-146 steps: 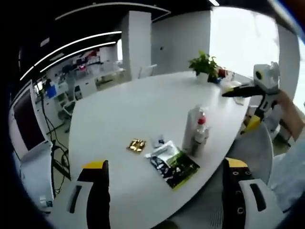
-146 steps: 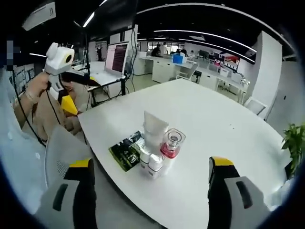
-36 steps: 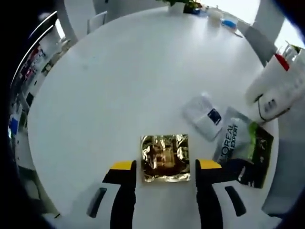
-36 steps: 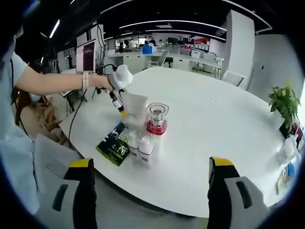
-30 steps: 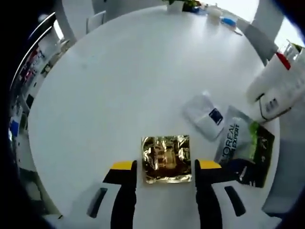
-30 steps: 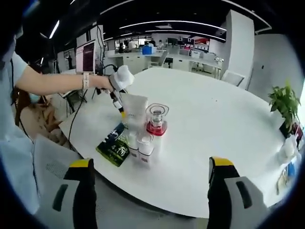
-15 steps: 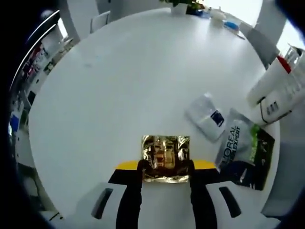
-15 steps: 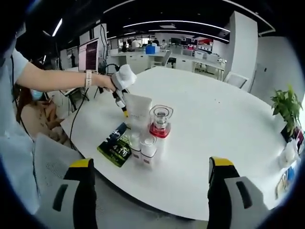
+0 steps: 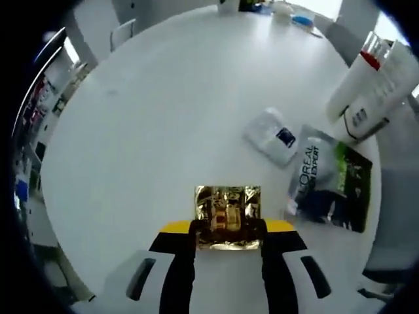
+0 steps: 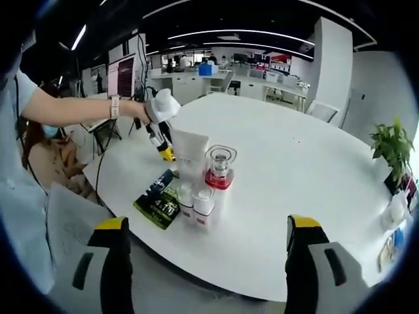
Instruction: Arrange the skincare products in the storage area until every visible bottle or jar stands upright without overlapping.
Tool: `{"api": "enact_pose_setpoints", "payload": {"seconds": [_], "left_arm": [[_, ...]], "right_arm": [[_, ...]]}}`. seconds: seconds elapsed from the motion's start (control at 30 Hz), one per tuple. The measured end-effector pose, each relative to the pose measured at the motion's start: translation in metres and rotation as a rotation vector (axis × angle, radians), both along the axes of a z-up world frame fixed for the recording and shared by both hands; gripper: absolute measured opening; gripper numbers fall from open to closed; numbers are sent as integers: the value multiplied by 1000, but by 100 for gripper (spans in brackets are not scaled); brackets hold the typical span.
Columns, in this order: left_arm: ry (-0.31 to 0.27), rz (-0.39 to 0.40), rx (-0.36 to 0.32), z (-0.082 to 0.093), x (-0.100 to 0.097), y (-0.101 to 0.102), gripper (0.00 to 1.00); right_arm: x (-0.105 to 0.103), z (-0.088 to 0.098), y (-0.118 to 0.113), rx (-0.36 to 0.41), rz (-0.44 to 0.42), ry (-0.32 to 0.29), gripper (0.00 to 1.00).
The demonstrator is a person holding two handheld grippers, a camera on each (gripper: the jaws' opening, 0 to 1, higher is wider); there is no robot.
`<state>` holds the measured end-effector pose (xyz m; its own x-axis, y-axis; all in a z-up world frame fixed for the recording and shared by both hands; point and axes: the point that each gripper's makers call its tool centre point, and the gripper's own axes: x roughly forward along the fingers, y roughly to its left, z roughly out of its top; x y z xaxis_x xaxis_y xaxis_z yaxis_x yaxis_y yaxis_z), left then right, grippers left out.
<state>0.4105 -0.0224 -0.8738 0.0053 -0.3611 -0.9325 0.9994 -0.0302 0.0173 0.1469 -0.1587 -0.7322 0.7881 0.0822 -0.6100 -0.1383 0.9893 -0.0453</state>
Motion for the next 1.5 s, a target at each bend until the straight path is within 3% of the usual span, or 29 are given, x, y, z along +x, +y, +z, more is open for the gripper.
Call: {"api": "enact_pose_setpoints", "payload": {"seconds": [0.33,0.43,0.6,0.8,1.07,1.5], "left_arm": [[2,-112,58,2,-16,24,36],[-14,-157,63,2,-18,26,36],[0,-235,65,1,-40,27,36],[-20,-289,84,-5,-46,34,36],[16,-302,71,-10,-59,35,36],[19,-307,44,-13,-67,33,36]], "right_arm": [[1,1,7,-1,17,2,100],[0,1,9,0,21,4,100],[0,1,9,0,19,2,100],[-1,1,12,0,26,6,100],[-1,1,11,-1,24,9,99],[4,4,12,-12,45,3,99]]}}
